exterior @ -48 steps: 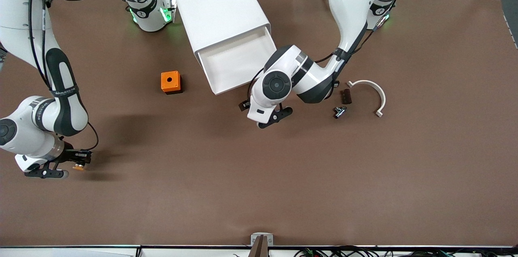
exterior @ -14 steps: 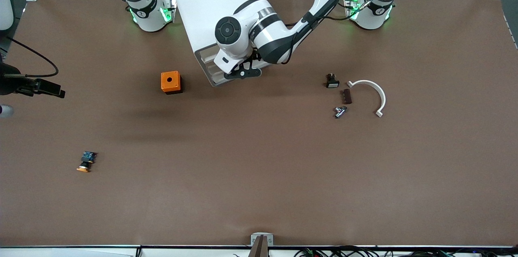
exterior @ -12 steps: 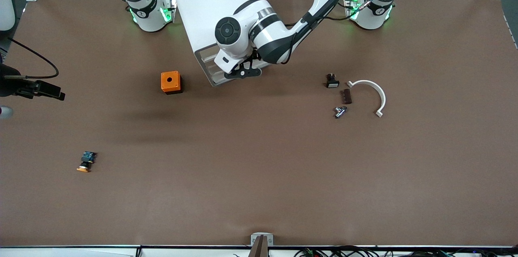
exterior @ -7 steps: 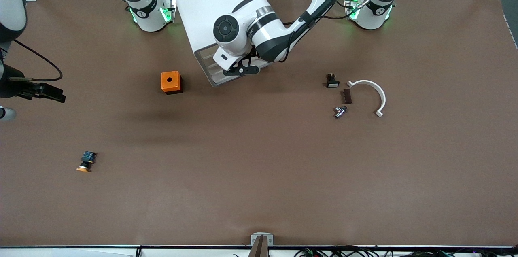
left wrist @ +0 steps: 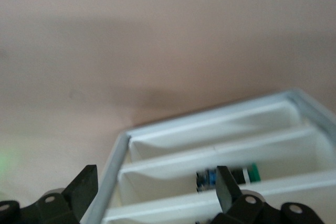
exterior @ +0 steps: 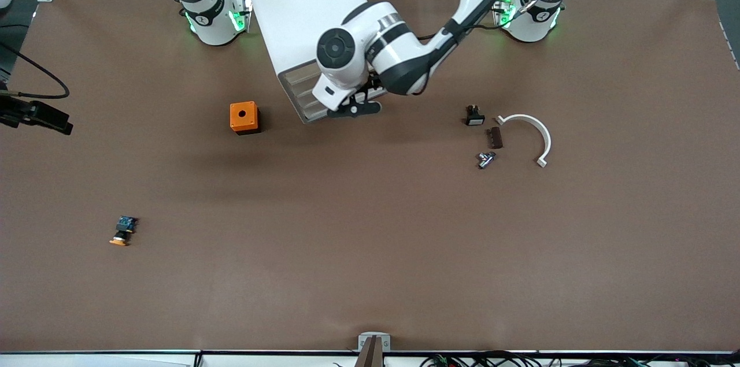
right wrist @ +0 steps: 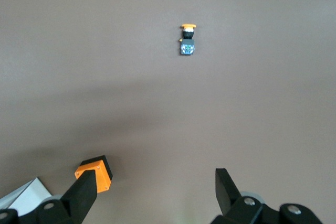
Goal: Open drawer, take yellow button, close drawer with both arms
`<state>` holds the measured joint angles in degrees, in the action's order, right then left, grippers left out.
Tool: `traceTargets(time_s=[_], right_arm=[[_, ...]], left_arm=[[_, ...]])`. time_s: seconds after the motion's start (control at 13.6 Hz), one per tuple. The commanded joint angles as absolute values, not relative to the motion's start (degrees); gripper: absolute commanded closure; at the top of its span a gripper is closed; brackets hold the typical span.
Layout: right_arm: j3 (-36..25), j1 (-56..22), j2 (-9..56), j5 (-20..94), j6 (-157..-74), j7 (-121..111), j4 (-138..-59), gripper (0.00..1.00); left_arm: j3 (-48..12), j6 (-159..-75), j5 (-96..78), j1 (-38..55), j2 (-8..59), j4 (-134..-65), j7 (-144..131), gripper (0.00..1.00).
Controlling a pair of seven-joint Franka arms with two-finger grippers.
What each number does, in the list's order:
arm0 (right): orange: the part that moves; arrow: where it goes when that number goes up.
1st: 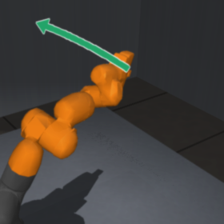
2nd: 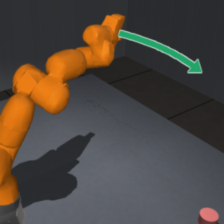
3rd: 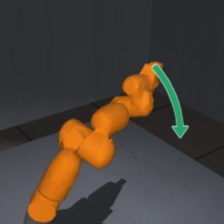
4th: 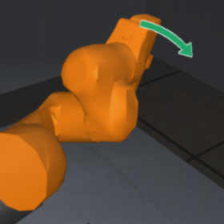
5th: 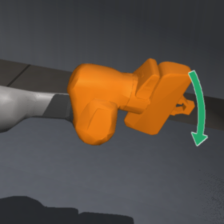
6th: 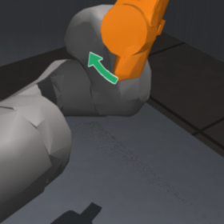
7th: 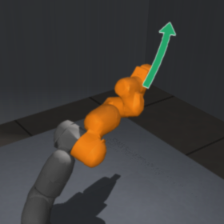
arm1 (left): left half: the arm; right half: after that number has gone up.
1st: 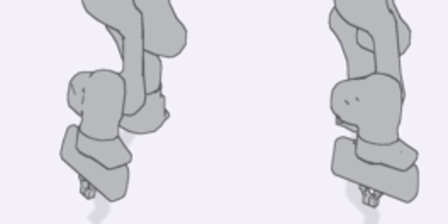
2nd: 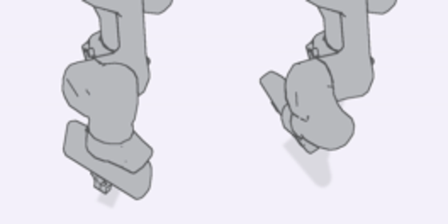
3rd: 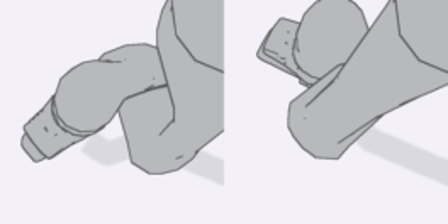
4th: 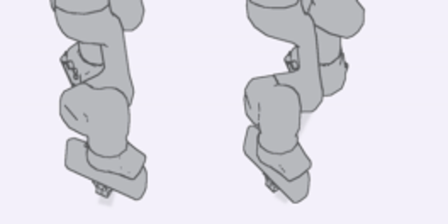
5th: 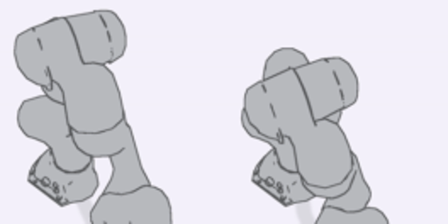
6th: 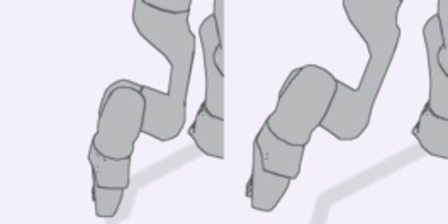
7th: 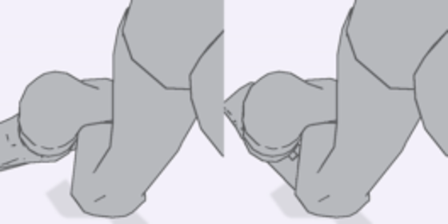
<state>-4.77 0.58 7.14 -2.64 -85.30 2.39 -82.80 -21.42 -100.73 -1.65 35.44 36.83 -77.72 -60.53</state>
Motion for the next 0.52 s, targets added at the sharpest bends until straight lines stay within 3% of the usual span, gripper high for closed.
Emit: traceTargets(time_s=[0.0,0.44], right_arm=[[-4.40,3.60,6.51,1.93,-83.59,0.79,-83.23,0.00],[-4.39,3.95,2.91,2.02,-83.05,0.88,-86.21,0.00]], left_arm=[[-21.71,-100.28,-1.50,29.46,32.79,-78.84,-59.68,0.00],[-21.80,-100.11,3.95,17.16,28.31,-78.84,-57.75,0.00]])
